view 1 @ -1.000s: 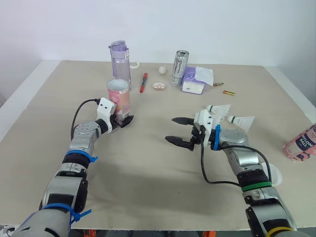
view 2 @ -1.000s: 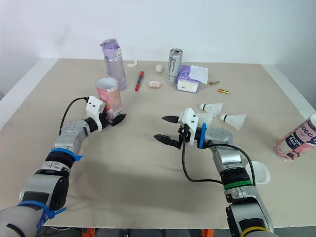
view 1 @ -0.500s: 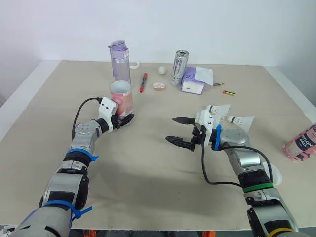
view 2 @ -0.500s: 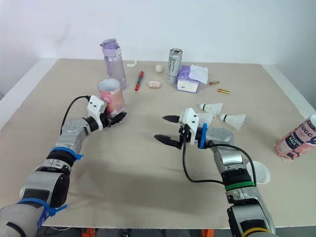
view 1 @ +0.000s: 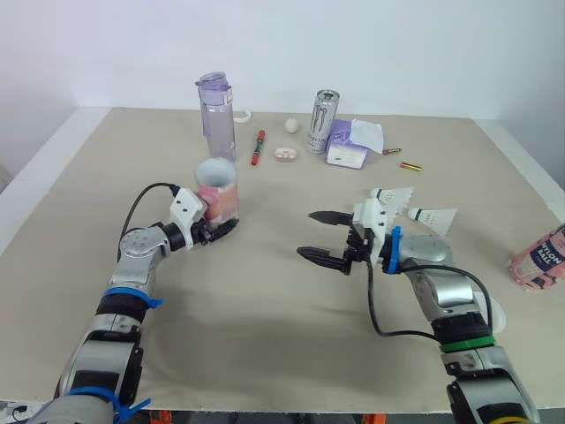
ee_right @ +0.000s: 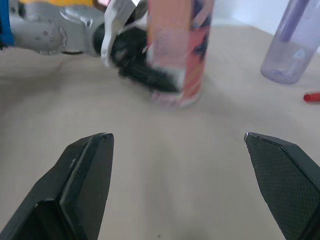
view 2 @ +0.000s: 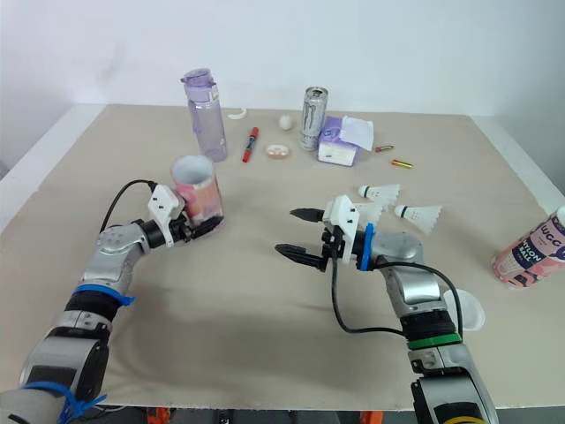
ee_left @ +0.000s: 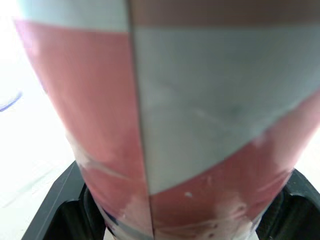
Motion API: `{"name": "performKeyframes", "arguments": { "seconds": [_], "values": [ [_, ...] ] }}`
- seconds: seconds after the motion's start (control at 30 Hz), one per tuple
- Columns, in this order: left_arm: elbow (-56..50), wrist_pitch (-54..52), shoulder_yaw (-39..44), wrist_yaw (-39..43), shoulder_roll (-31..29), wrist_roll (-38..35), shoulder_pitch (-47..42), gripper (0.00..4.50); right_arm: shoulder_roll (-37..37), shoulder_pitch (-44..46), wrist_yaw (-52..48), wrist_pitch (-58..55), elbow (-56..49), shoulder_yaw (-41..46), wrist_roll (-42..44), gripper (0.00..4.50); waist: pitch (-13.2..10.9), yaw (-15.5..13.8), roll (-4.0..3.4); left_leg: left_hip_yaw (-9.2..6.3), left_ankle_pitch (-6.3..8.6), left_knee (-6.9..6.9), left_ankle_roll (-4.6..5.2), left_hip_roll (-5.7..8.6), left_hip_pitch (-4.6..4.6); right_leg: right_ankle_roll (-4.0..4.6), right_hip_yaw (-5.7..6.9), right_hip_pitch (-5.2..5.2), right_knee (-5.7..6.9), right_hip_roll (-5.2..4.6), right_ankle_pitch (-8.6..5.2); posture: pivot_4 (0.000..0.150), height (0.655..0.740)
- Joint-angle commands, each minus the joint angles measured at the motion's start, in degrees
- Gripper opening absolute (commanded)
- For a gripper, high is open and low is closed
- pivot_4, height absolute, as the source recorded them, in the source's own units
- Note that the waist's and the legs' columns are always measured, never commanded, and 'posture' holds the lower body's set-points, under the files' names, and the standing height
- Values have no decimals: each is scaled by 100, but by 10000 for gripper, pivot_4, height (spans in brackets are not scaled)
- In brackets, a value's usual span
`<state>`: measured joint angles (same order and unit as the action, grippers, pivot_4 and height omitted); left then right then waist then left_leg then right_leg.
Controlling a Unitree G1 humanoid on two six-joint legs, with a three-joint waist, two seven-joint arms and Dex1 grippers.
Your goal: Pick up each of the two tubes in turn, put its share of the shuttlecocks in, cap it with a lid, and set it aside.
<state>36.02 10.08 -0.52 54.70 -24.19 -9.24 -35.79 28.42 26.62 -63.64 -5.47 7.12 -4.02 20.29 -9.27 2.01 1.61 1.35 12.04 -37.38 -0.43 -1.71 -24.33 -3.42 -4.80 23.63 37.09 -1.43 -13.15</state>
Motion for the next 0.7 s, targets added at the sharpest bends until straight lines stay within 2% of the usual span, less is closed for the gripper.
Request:
{"name": "performKeyframes", "arguments": {
  "seconds": [0.03, 0.27, 0.33, 0.7],
  "values": [
    [-1695, -733, -470, 870, -408, -204, 335, 32401, 242, -430, -121, -302, -1038, 276, 490, 45000, 0, -2, 0, 0, 0, 0, 0, 0, 0, 0, 0, -1, 0, 0, 0, 1500, 7400],
    [-3275, -1895, -1173, 1771, -888, -310, 426, 32401, 845, -1243, -501, -583, -2103, 326, 815, 45000, 0, -2, 0, 1, 0, -5, 0, -4, 2, -2, 0, 1, 2, 2, -4, 1500, 7400],
    [-3454, -2151, -1322, 1870, -924, -284, 268, 32401, 934, -1369, -500, -618, -2208, 381, 870, 45000, 0, -4, 0, 1, 0, -6, 0, -6, 4, -28, 0, 0, 2, 3, -21, 1500, 7400],
    [-3974, -3420, -2228, 2144, -1240, 284, -381, 32401, 998, -1762, -359, -552, -2471, 442, 869, 45000, -1, -9, 1, -4, 0, -9, 0, -6, 5, -29, 1, -1, 6, 8, -29, 1500, 7400]
  ]
}}
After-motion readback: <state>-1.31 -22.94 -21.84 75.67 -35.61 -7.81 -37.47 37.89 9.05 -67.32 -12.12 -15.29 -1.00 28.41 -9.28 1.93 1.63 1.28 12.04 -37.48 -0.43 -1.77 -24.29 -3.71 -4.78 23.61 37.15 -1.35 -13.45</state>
